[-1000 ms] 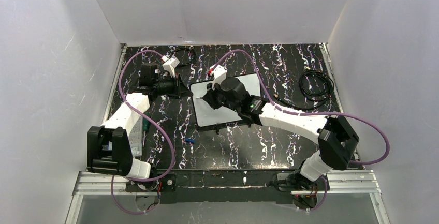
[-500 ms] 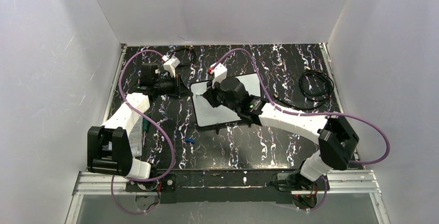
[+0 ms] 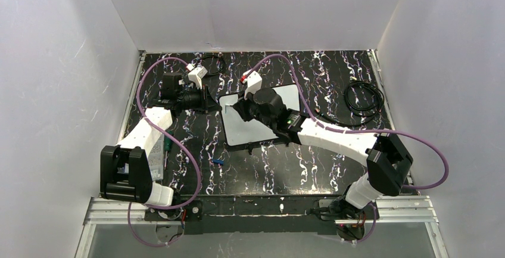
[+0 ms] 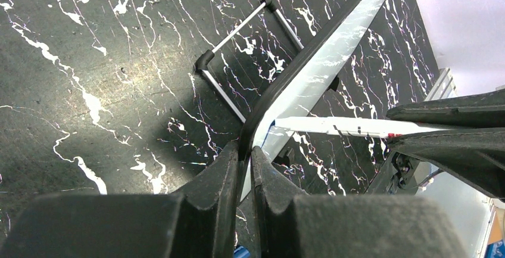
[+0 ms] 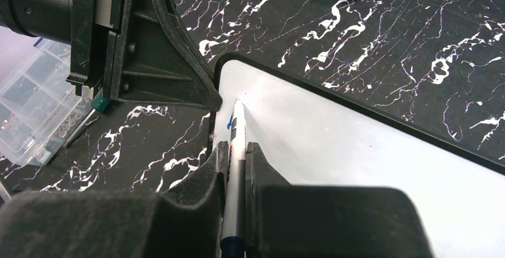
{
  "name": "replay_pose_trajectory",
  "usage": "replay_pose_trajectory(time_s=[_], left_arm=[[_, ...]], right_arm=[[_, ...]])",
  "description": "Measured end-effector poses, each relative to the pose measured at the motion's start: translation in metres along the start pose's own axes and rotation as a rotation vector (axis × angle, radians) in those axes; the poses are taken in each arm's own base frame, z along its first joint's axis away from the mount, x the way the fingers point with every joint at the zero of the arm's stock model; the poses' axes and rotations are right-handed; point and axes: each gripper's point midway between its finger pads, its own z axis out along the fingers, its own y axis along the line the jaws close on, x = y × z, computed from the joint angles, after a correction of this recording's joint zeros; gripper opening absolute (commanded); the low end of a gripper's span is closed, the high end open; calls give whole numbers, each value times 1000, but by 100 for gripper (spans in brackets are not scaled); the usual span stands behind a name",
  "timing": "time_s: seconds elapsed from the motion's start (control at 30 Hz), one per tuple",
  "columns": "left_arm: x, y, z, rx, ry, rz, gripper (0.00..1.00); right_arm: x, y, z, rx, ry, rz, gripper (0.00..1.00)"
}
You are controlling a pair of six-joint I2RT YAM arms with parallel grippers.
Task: Write a sentence on the whiteboard
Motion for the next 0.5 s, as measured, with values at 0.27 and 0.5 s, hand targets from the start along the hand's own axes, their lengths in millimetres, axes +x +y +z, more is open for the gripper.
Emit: replay_pose_trajectory(time_s=[0.27, 0.5], left_arm=[[0, 0, 0, -3, 0, 2, 0], [0, -1, 0, -4, -1, 3, 0]], right_arm=[[5, 1, -2, 1, 8, -2, 1], [16, 1, -7, 4, 30, -6, 1]])
